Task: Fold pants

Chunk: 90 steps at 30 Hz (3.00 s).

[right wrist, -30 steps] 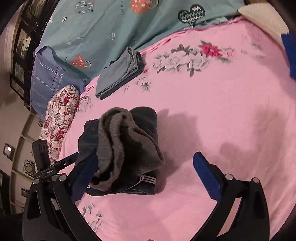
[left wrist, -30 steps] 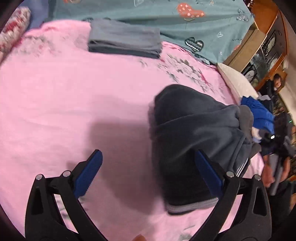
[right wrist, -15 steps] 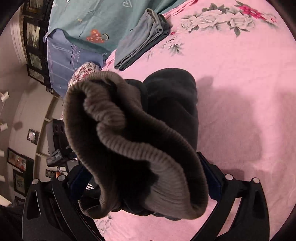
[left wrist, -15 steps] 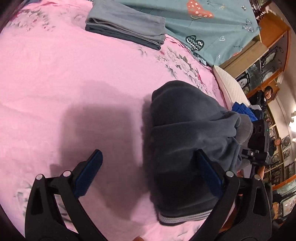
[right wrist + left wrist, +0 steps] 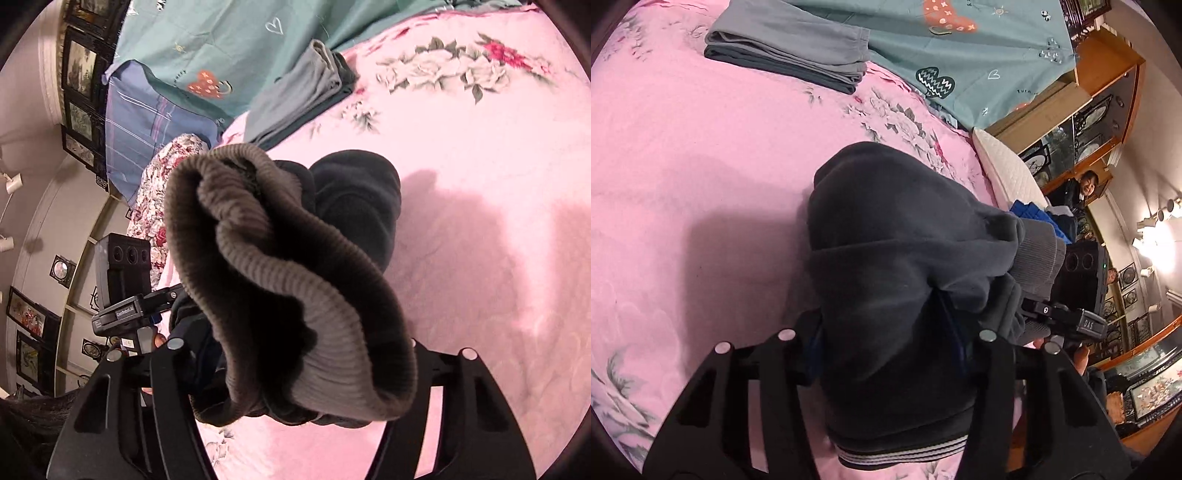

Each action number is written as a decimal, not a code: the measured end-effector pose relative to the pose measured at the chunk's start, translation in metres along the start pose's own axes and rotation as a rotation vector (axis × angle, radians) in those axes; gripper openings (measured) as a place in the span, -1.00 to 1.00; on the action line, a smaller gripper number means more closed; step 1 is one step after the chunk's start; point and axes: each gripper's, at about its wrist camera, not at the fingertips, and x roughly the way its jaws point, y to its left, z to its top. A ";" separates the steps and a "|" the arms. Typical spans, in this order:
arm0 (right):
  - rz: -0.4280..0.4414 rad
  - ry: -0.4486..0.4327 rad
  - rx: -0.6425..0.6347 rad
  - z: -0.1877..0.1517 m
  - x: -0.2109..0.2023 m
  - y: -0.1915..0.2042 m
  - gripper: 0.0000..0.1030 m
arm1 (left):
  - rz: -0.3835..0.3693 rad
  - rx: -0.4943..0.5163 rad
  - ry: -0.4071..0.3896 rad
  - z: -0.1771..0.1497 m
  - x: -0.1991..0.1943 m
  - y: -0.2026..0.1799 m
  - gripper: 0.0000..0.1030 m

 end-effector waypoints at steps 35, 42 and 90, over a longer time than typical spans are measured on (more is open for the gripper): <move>-0.196 -0.102 -0.085 0.340 0.178 0.051 0.36 | 0.168 -0.144 -0.207 0.341 0.006 0.145 0.08; -0.276 -0.191 -0.092 0.330 0.136 0.041 0.47 | 0.211 -0.117 -0.270 0.333 -0.027 0.155 0.53; -0.703 -0.386 -0.297 -0.072 -0.027 0.198 0.97 | 0.826 0.275 -0.506 -0.062 -0.192 -0.066 0.96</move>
